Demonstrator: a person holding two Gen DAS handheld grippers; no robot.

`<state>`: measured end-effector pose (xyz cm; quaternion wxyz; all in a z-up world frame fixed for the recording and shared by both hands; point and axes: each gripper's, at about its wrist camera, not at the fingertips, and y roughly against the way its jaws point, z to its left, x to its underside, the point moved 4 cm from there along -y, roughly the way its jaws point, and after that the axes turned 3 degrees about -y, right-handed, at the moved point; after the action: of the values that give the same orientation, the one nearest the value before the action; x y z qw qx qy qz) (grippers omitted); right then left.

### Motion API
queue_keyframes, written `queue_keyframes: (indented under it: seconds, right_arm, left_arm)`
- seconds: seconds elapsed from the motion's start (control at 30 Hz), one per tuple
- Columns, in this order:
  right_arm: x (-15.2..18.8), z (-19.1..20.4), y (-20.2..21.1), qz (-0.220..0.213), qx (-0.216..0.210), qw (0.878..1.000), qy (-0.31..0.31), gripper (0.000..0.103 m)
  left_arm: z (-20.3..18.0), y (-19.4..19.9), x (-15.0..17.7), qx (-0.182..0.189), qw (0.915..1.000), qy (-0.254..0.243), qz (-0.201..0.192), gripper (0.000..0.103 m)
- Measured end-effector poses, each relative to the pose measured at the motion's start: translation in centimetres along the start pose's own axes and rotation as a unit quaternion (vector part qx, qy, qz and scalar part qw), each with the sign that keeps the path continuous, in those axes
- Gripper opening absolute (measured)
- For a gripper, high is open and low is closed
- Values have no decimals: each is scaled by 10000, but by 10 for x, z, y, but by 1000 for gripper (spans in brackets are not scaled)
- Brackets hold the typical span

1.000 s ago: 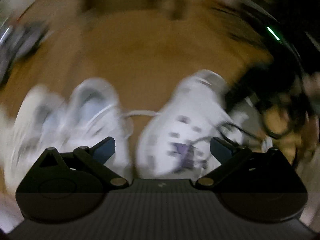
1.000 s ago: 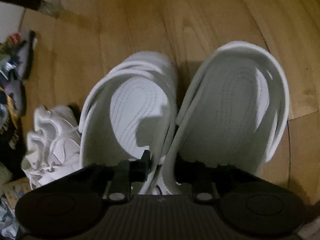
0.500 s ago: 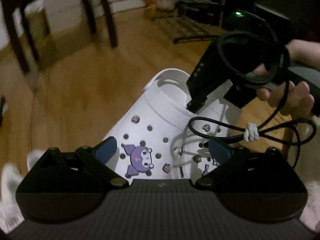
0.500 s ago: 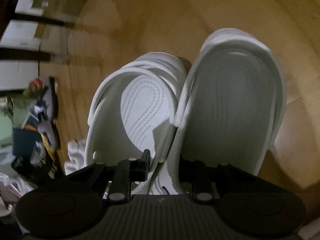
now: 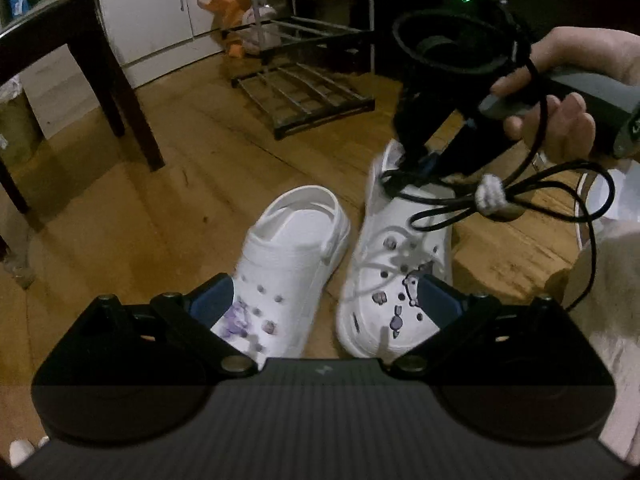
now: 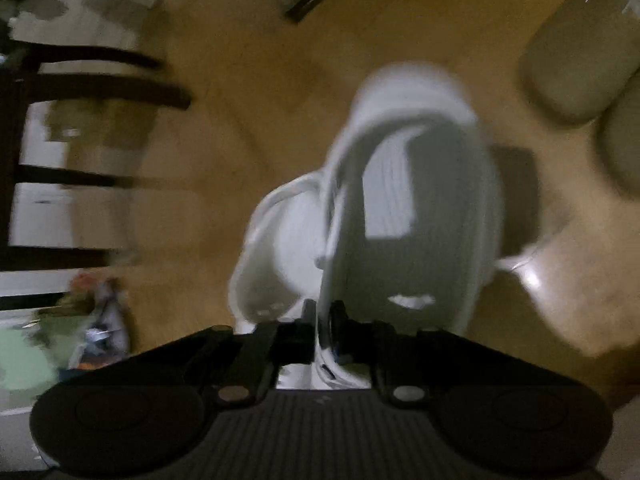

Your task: Organize scattered shoes

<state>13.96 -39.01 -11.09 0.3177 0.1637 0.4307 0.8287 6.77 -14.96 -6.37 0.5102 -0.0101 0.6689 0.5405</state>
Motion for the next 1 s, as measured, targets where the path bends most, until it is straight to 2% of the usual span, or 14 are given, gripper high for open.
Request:
queue_keyframes:
  seconds: [0.07, 0.13, 0.2, 0.3, 0.4, 0.5, 0.57, 0.63, 0.67, 0.73, 0.77, 0.83, 0.9, 1.0]
  right_arm:
    - [-10, -6, 5, -98, 50, 9999, 53, 12]
    - [-17, -14, 11, -133, -233, 9996, 44, 28]
    - [-17, -11, 9, -252, -305, 9990, 204, 42]
    - [-15, -23, 8, -477, -22, 9965, 686, 45]
    - [1, -31, 5, -715, -89, 9940, 823, 58]
    - [19, -38, 2, -953, -187, 9909, 928, 58]
    - [31, -43, -1, -1111, -253, 9885, 998, 65]
    - [43, -47, -3, -1269, -318, 9856, 1068, 95]
    - [53, -47, -5, -1437, -284, 9831, 1102, 99]
    - [75, -45, -10, -1826, -177, 9761, 1166, 100]
    - [82, -42, -17, -1879, -88, 9739, 1272, 100]
    - [91, -35, -34, -1898, 112, 9698, 1527, 100]
    - [95, -27, -53, -1809, 332, 9671, 1759, 100]
    - [91, -12, -74, -1896, 908, 9509, 2270, 103]
  left_arm:
    - [5, -5, 5, -44, 9997, 209, 115, 100]
    - [13, -12, 11, -86, 9987, 425, 270, 100]
    - [22, -15, 17, -166, 9976, 562, 376, 100]
    - [41, -23, 26, -239, 9960, 719, 464, 100]
    - [54, -36, 25, -29, 9979, 531, 368, 101]
    - [68, -49, 25, 181, 9989, 343, 271, 101]
    - [77, -58, 24, 321, 9990, 217, 207, 101]
    - [85, -66, 24, 461, 9988, 91, 142, 102]
    - [90, -71, 24, 531, 9985, 28, 110, 102]
    - [90, -81, 21, 574, 9982, -107, 151, 102]
    - [90, -87, 19, 589, 9979, -175, 179, 102]
    - [86, -103, 16, 716, 9964, -381, 250, 102]
    - [75, -116, 14, 1041, 9912, -757, 319, 102]
    - [65, -141, 14, 1042, 9872, -1037, 623, 102]
